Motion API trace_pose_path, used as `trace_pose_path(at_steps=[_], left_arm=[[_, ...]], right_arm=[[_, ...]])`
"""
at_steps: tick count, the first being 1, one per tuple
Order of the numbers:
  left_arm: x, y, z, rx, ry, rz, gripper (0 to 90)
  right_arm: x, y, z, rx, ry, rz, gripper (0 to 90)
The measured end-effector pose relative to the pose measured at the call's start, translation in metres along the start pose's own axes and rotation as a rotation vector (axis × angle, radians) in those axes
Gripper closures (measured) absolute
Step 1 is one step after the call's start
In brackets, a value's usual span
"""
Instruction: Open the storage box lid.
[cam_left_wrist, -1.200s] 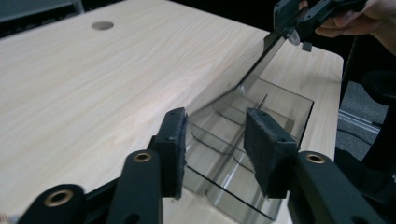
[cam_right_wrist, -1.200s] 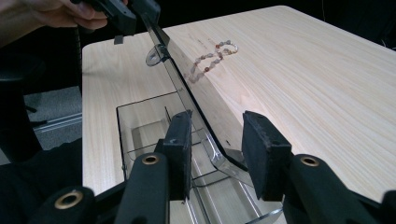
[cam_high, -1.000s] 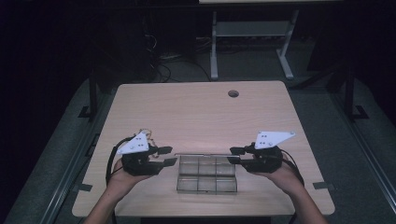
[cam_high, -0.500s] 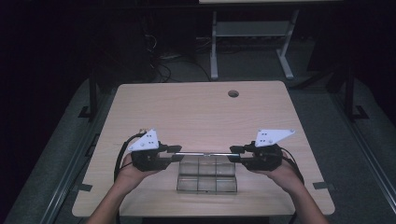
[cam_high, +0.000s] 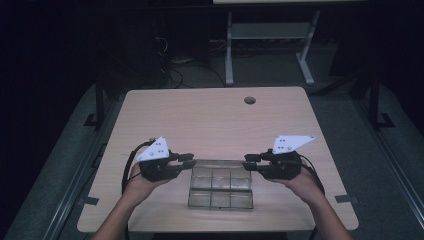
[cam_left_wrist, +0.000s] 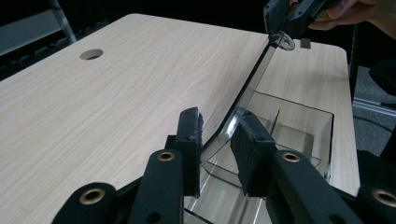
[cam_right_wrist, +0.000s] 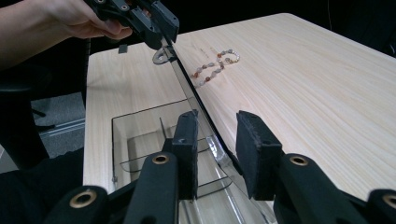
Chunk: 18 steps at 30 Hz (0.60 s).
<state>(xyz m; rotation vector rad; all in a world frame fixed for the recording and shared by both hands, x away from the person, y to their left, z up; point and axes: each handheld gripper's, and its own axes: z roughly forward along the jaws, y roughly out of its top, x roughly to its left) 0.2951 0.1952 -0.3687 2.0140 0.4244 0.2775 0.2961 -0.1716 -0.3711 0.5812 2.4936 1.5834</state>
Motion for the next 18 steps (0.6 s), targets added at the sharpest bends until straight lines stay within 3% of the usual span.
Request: trace_pose_path(at_steps=[10,18], left_arm=[[0.005,0.003,-0.001,-0.004,0.008,-0.016,76.4],[0.011,0.005,0.000,-0.009,0.010,-0.032,79.7]], right_arm=[[-0.007,0.006,0.001,-0.010,-0.010,-0.006,72.1],[-0.017,0.008,0.003,-0.030,-0.021,0.015,74.5]])
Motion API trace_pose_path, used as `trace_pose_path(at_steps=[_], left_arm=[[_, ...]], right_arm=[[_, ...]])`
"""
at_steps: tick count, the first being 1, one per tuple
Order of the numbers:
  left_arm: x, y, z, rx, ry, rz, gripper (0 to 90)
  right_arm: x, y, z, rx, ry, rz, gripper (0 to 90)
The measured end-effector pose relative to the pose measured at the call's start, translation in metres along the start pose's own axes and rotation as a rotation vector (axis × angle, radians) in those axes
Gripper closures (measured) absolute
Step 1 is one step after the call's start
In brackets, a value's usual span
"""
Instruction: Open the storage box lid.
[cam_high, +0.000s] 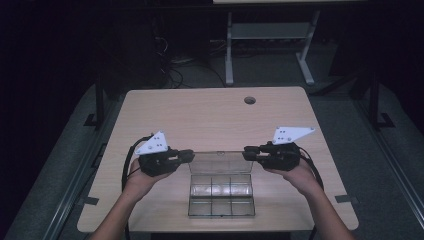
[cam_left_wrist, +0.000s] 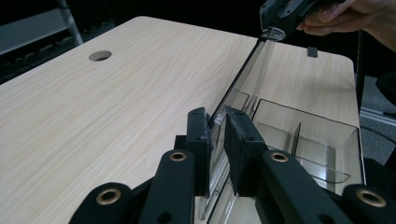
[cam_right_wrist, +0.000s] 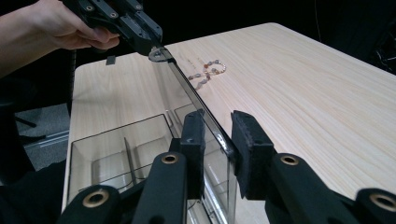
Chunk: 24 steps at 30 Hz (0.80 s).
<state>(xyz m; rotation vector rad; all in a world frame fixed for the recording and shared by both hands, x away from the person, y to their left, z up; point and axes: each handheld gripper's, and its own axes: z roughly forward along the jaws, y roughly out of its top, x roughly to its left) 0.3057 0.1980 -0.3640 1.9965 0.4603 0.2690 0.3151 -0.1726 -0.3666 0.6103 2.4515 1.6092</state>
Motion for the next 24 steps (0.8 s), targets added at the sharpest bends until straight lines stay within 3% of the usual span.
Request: trace_pose_path(at_steps=[13,24], left_arm=[[0.010,0.002,0.005,-0.001,0.007,-0.034,79.5],[0.028,0.005,0.013,0.009,-0.002,-0.092,78.2]], right_arm=[[-0.009,0.004,0.004,0.003,-0.023,0.004,75.3],[-0.022,0.007,0.011,0.014,-0.036,0.017,74.9]])
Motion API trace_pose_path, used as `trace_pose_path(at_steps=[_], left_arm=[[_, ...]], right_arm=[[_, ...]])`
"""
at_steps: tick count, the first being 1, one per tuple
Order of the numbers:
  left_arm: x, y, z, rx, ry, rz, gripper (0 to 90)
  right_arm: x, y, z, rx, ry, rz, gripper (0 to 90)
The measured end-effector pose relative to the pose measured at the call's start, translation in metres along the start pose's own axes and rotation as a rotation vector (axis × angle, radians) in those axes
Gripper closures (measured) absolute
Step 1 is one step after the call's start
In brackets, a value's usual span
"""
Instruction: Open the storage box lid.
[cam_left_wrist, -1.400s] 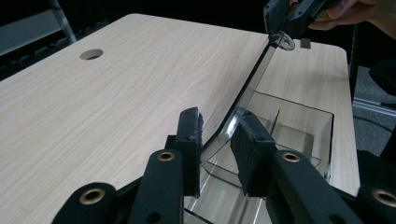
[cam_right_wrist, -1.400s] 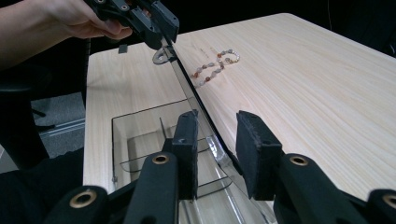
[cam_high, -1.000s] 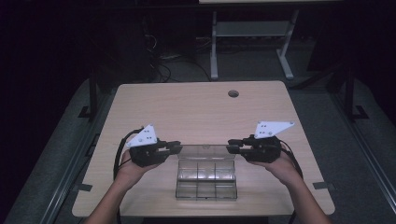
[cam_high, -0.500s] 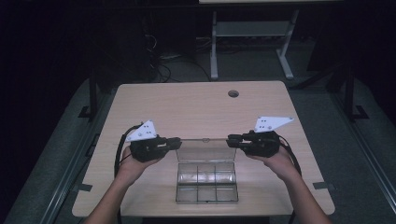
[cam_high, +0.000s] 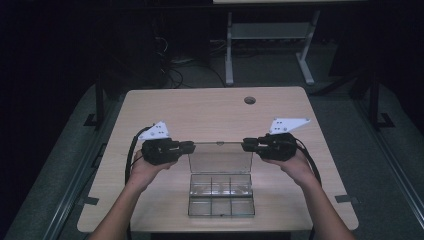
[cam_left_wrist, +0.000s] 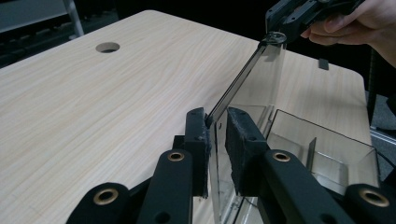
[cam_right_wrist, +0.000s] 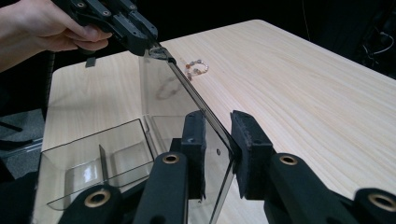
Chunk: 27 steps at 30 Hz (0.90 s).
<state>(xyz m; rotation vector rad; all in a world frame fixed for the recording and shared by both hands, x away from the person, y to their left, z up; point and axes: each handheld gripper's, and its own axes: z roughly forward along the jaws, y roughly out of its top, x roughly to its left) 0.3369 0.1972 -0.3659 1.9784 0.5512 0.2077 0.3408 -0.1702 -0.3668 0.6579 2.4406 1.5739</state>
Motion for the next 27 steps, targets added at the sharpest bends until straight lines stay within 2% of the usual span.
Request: trace_pose_path(at_steps=[11,14,27], left_arm=[[0.010,0.003,0.007,0.013,0.001,-0.016,77.6],[0.012,0.002,0.008,0.011,0.002,-0.022,77.4],[0.019,0.000,0.012,-0.004,0.003,-0.032,76.1]], right_arm=[[-0.010,0.000,0.005,-0.004,-0.012,0.015,74.3],[-0.011,0.001,0.006,0.008,-0.019,0.014,73.6],[-0.018,0.000,0.013,-0.001,-0.033,0.018,70.5]])
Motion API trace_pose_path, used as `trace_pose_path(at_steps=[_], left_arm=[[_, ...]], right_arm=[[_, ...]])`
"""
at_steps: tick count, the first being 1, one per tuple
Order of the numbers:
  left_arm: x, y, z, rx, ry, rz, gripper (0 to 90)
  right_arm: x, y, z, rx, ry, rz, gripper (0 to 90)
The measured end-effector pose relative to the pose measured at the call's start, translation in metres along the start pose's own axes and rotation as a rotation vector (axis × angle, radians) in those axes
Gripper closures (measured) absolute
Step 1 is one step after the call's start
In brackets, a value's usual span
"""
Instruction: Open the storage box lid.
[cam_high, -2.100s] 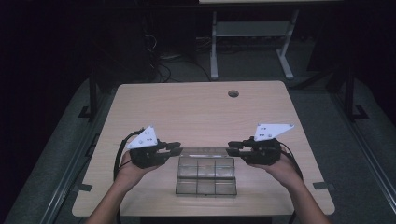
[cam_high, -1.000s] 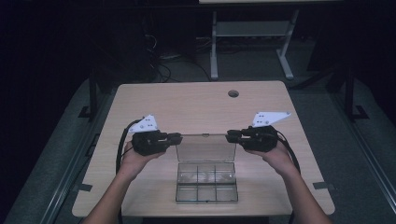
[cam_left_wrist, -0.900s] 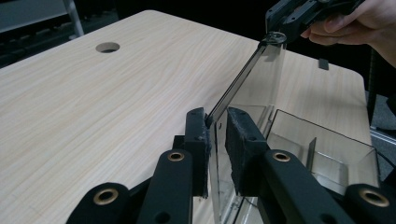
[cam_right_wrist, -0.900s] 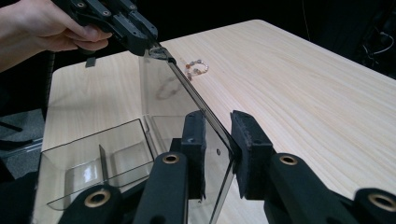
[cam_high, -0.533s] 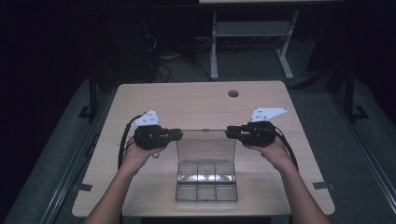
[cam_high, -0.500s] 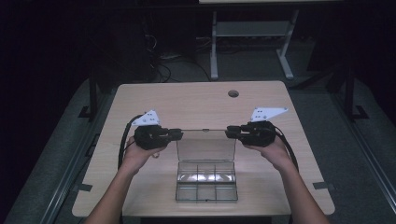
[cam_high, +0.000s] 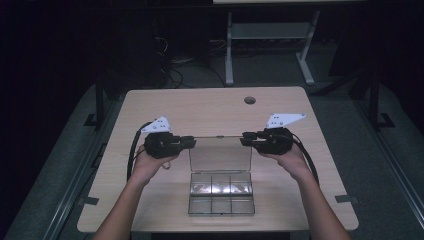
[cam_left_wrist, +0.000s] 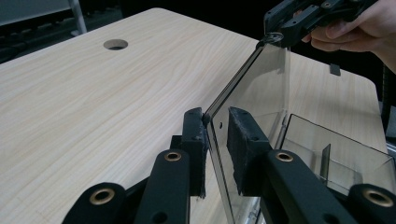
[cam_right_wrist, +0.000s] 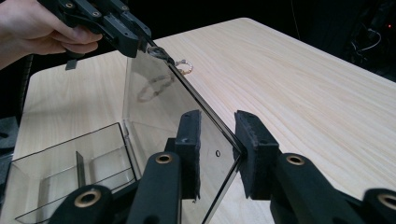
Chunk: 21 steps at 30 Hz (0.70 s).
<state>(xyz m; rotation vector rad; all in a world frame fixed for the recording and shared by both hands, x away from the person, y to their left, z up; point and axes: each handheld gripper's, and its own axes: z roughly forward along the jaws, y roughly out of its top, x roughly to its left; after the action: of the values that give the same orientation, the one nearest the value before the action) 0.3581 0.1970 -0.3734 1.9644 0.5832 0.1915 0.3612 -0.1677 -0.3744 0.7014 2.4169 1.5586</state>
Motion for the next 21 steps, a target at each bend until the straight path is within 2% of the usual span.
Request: trace_pose_path(at_steps=[10,21], left_arm=[[0.007,0.000,0.006,0.003,0.017,-0.019,74.3],[0.016,-0.001,0.013,0.010,0.045,-0.013,70.1]], right_arm=[[-0.005,-0.002,0.006,0.003,-0.030,0.006,66.4],[-0.018,-0.002,0.013,0.026,0.004,0.033,66.7]])
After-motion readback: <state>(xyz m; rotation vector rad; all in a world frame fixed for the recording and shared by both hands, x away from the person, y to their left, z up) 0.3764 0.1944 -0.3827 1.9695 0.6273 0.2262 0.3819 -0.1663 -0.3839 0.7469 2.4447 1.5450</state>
